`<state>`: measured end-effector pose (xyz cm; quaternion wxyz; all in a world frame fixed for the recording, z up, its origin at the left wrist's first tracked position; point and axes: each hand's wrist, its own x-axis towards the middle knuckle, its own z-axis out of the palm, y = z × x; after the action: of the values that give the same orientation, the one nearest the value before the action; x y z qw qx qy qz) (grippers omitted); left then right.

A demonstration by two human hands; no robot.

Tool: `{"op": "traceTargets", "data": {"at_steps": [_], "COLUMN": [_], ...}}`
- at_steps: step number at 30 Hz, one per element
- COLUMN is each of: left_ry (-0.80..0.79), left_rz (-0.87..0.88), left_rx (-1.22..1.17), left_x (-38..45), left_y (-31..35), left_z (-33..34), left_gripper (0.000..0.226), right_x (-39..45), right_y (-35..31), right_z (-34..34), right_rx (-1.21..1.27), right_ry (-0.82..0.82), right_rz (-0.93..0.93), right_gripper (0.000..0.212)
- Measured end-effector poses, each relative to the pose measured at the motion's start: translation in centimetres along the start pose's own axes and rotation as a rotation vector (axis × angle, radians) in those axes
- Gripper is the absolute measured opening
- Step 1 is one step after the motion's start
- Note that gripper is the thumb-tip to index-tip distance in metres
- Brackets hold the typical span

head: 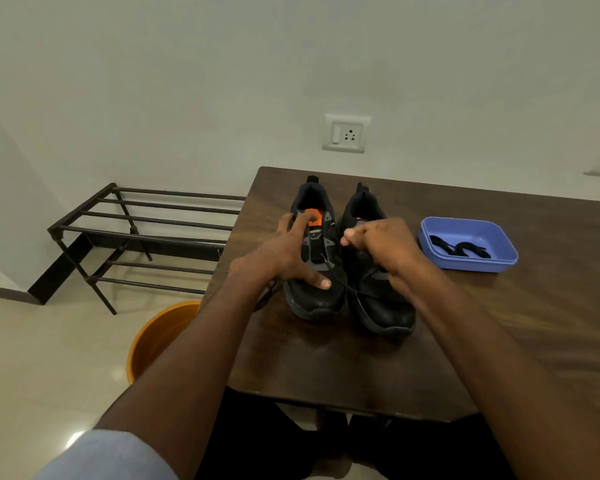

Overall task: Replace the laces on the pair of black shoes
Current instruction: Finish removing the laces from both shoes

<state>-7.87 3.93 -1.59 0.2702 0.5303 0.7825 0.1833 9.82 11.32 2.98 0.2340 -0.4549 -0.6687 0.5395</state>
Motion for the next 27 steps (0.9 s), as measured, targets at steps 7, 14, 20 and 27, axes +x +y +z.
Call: {"op": "traceTargets", "data": {"at_steps": [7,14,20,27], "left_ry": [0.01,0.015,0.012,0.004], "left_rz": [0.034,0.048,0.028,0.04], "left_rx": [-0.006,-0.013,-0.02,-0.039], "left_x": [-0.2,0.1,0.2,0.0], "left_y": [0.3,-0.2,-0.1,0.0], "left_z": [0.1,0.4,0.5,0.2], "left_gripper": [0.135,0.137,0.139,0.136], "right_x": [0.0,0.1,0.0,-0.6], "right_y": [-1.7,1.6,1.2,-1.7], "right_z": [-2.3,2.6,2.3,-2.0], "right_rx": [0.79,-0.905,-1.029,0.645], "right_ry": [-0.041,-0.067,-0.063,0.044], "right_rz": [-0.137,-0.182,-0.187,-0.016], "right_gripper": [0.021,0.031,0.015,0.016]}}
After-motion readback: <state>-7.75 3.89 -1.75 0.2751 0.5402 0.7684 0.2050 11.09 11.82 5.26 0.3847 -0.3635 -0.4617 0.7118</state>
